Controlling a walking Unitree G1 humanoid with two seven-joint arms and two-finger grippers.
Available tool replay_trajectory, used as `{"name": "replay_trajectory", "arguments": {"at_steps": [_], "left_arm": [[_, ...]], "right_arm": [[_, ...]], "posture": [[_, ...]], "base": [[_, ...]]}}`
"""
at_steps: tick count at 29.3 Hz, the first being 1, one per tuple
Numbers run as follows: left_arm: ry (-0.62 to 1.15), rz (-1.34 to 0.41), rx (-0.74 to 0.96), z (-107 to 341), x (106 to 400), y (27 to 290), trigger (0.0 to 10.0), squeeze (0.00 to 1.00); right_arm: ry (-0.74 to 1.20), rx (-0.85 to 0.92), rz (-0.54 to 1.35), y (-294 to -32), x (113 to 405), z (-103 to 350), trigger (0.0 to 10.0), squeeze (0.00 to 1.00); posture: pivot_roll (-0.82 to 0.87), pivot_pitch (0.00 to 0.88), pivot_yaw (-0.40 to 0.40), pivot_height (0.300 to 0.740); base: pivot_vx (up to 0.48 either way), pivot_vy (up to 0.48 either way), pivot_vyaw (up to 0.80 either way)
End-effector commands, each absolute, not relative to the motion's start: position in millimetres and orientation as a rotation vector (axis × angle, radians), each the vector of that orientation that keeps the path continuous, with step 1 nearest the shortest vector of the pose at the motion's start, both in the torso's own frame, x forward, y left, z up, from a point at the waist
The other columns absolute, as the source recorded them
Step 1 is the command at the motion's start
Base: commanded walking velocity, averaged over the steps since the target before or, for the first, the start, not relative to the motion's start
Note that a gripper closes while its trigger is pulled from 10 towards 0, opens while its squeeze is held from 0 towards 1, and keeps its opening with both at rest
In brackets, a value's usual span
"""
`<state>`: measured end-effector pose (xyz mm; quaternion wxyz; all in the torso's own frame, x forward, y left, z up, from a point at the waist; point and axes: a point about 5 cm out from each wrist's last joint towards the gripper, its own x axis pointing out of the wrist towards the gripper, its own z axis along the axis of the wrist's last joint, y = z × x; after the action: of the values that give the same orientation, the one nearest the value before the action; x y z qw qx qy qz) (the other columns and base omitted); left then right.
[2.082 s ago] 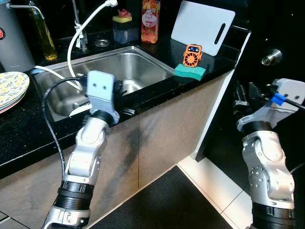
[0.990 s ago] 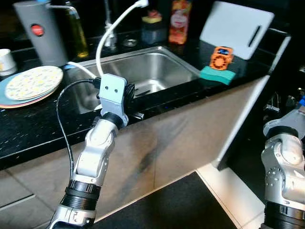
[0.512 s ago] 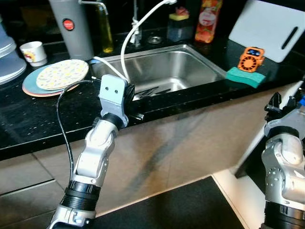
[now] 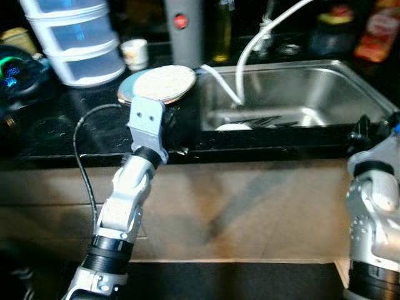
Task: Kitchen organization
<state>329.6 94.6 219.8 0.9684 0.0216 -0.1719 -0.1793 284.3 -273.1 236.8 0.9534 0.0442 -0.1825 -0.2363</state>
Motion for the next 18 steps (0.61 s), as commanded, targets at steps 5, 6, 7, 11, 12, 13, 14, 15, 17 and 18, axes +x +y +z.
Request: {"name": "replay_trajectory", "arguments": {"at_steps": [5,6,7,11,12,13,14,15,17,18], "left_arm": [[-0.331,-0.352,0.043,216.1,330.6,98.3,10.0,0.00],[-0.331,-0.352,0.043,216.1,330.6,98.3,10.0,0.00],[-0.329,-0.352,0.043,215.9,330.8,98.4,10.0,0.00],[-0.323,-0.355,0.043,214.9,331.3,98.2,10.0,0.00],[-0.321,-0.356,0.043,214.7,331.3,98.1,10.0,0.00],[-0.320,-0.357,0.043,214.5,331.3,97.8,10.0,0.00],[-0.319,-0.358,0.043,214.4,331.3,97.7,10.0,0.00],[-0.319,-0.358,0.043,214.4,331.3,97.7,10.0,0.00],[-0.318,-0.359,0.043,214.2,331.3,97.6,10.0,0.00],[-0.317,-0.359,0.043,214.1,331.3,97.5,10.0,0.00]], "right_arm": [[-0.320,0.106,-0.509,-274.2,286.7,228.4,10.0,0.18],[-0.320,0.106,-0.509,-274.2,286.7,228.4,10.0,0.18],[-0.318,0.112,-0.512,-274.7,286.6,227.7,10.0,0.18],[-0.315,0.121,-0.513,-275.7,286.9,227.4,10.0,0.18],[-0.313,0.119,-0.515,-275.9,287.2,227.3,10.0,0.18],[-0.310,0.115,-0.516,-276.1,287.5,226.9,10.0,0.18],[-0.308,0.114,-0.517,-276.3,287.8,226.7,10.0,0.18],[-0.308,0.114,-0.517,-276.3,287.8,226.7,10.0,0.18],[-0.306,0.114,-0.517,-276.4,288.0,226.5,10.0,0.18],[-0.305,0.113,-0.517,-276.4,288.2,226.3,10.0,0.18]], "posture": [[-0.13,0.016,0.028,0.740],[-0.13,0.016,0.028,0.740],[-0.13,0.016,0.028,0.740],[-0.13,0.016,0.029,0.740],[-0.13,0.018,0.029,0.740],[-0.13,0.018,0.029,0.740],[-0.13,0.018,0.029,0.740],[-0.13,0.018,0.029,0.740],[-0.13,0.018,0.029,0.740],[-0.13,0.018,0.029,0.740]], "base": [[0.000,0.000,0.27],[0.000,0.000,0.00],[0.000,0.000,-0.80],[0.000,0.000,-0.80],[0.000,0.000,-0.80],[0.000,0.000,-0.73],[0.000,0.000,-0.80],[0.000,0.000,-0.80],[0.000,0.000,-0.80],[0.000,0.000,-0.71]]}}
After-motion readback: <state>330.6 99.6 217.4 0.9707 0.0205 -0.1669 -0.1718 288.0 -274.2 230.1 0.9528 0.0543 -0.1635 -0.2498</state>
